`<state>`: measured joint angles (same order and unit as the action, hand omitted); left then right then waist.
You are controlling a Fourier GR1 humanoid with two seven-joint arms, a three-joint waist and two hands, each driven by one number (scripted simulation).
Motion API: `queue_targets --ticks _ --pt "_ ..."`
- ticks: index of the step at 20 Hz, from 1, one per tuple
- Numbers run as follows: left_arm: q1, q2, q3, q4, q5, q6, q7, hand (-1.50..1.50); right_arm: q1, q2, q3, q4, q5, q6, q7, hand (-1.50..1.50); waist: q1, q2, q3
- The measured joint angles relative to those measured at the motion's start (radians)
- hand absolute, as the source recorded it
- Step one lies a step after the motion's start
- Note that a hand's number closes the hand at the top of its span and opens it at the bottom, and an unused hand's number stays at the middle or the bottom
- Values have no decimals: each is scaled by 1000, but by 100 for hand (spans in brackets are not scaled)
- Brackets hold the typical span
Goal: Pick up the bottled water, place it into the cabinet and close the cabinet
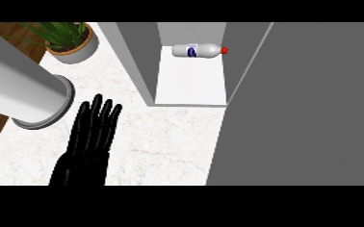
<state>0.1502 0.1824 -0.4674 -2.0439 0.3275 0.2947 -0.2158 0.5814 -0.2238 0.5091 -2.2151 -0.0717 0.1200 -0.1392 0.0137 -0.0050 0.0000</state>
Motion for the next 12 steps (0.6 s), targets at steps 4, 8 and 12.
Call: queue_targets --ticks 4,8,12 --pt "120 35 3 -88 3 -11 -41 -150 -26 -45 37 -17 42 34 30 150 3 4 0" --pt "248 95 54 -180 45 -58 -86 -150 -32 -71 86 -48 82 39 79 150 6 9 2" --pt "349 137 117 -223 104 -118 -134 -150 -65 -59 152 -61 158 23 129 150 9 12 3"
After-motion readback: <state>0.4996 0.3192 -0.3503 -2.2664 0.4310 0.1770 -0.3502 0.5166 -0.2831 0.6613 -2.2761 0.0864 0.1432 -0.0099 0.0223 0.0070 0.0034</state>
